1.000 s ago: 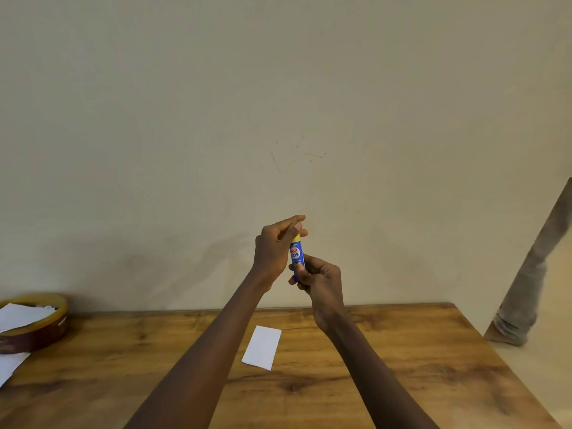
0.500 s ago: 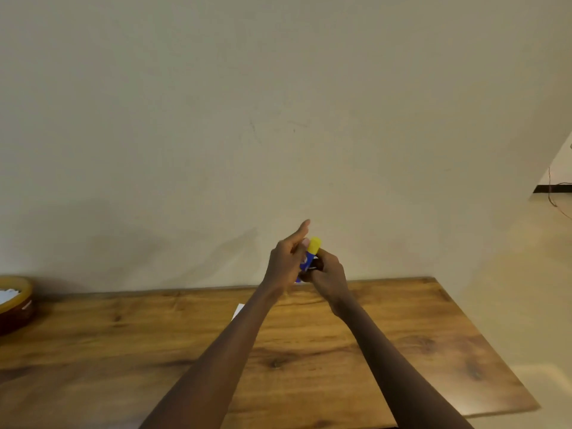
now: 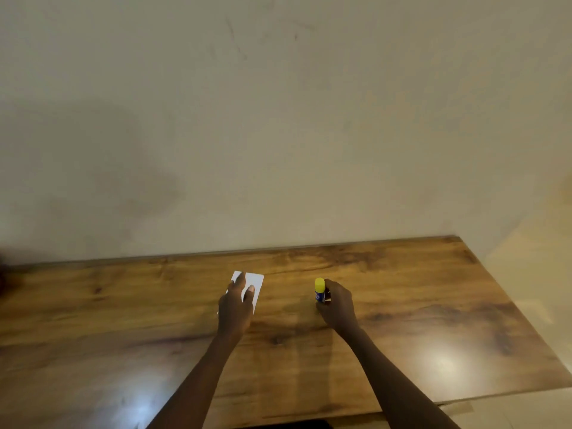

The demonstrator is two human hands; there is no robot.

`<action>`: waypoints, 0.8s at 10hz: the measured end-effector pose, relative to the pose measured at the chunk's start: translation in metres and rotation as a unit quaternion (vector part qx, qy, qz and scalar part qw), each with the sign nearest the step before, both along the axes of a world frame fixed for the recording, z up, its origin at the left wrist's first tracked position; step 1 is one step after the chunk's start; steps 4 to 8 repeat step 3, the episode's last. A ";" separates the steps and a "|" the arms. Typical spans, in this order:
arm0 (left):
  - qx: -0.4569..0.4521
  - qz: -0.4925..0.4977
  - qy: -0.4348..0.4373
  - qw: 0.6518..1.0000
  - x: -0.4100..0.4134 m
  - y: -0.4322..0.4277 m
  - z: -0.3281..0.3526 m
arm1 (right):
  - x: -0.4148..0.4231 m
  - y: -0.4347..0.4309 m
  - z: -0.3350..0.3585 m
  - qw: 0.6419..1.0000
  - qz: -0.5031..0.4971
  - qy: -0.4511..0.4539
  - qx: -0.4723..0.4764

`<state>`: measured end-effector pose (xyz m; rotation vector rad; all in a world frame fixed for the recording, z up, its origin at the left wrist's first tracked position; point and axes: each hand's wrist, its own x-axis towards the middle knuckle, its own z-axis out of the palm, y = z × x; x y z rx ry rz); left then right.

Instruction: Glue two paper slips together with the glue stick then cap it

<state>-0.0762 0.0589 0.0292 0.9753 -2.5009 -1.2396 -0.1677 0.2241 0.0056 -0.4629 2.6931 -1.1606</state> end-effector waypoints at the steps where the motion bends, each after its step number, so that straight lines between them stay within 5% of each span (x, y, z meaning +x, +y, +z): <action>1: -0.019 0.007 -0.042 0.999 0.004 -0.011 -0.023 | 0.001 0.002 -0.019 1.000 -0.022 0.004 -0.016; 8: -0.034 0.023 -0.041 0.998 0.012 -0.013 -0.034 | 0.002 0.009 -0.027 1.000 -0.006 -0.013 -0.027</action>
